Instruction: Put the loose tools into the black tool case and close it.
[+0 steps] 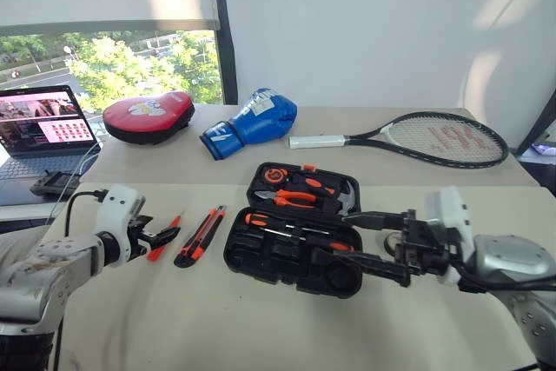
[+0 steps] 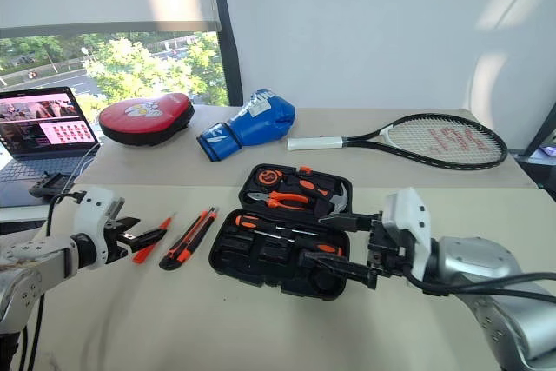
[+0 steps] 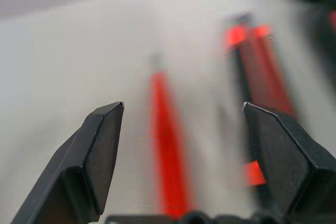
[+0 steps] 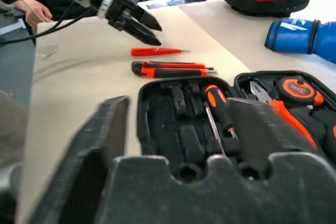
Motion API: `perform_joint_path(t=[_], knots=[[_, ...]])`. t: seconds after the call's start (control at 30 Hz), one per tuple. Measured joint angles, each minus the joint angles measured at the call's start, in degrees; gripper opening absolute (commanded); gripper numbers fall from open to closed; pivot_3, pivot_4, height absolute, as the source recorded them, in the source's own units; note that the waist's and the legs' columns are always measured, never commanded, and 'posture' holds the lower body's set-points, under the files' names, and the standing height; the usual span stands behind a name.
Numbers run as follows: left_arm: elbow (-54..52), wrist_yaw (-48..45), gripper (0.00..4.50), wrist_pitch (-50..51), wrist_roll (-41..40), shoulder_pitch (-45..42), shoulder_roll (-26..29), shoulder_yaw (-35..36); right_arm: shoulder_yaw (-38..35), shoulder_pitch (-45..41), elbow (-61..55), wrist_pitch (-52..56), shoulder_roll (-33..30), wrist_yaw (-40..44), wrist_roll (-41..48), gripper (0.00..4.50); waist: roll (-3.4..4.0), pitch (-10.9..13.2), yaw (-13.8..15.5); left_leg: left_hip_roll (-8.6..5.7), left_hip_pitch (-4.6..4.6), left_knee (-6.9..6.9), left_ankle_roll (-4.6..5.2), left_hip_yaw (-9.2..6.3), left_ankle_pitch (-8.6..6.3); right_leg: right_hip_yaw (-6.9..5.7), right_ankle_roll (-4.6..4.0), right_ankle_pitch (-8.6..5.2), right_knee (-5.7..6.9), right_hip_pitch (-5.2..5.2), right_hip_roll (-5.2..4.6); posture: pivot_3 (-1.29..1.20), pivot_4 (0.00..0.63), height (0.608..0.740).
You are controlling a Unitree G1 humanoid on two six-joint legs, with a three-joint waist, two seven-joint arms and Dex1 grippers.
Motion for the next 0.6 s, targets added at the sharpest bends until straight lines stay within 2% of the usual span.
perform_joint_path(t=[0.13, 0.23, 0.47, 0.5, 0.6], knots=[[2.36, -1.53, 3.89, 1.74, 0.93, 0.00, 2.21, -1.52, -0.61, 0.81, -2.82, 0.67, -0.16, -3.43, 3.68, 4.48, -0.03, 0.02, -0.16, 0.05, -0.06, 0.00, -0.06, 0.01, 0.02, 0.06, -0.05, 0.03, 0.01, -0.09, 0.00, 0.00, 0.150, 0.740], [4.49, -3.63, 3.21, 1.59, 2.18, 0.29, 3.79, -3.73, -0.44, 0.63, -3.41, 0.67, -0.15, -6.06, 4.28, 4.50, -0.03, 0.02, -0.10, 0.04, -0.08, 0.00, -0.06, 0.02, 0.02, 0.06, -0.05, 0.03, 0.01, -0.10, -0.01, 0.00, 0.150, 0.740], [6.69, -7.61, 0.66, -2.57, 4.08, 0.92, 4.37, -3.78, 0.28, 0.31, -4.50, 0.64, -0.17, -9.24, 5.55, 4.50, -0.03, 0.02, 0.03, 0.04, -0.15, 0.00, -0.19, 0.01, -0.05, 0.17, -0.05, 0.03, -0.02, -0.14, -0.09, 0.00, 0.150, 0.740], [6.84, -8.26, 0.43, -3.33, 4.09, 1.04, 4.20, -3.79, 0.42, 0.29, -4.57, 0.60, -0.16, -9.40, 5.57, 4.50, -0.03, 0.02, 0.04, 0.04, -0.15, 0.00, -0.19, 0.01, -0.05, 0.17, -0.05, 0.03, -0.02, -0.14, -0.10, 0.00, 0.150, 0.740], [7.00, -10.35, 0.43, -6.21, 3.31, 1.42, 1.76, -3.02, 1.35, 0.19, -4.58, 0.42, 0.13, -10.04, 5.55, 4.50, -0.04, 0.02, 0.04, 0.05, -0.17, 0.01, -0.19, 0.01, -0.05, 0.19, -0.06, 0.03, -0.02, -0.15, -0.11, 0.00, 0.150, 0.740]])
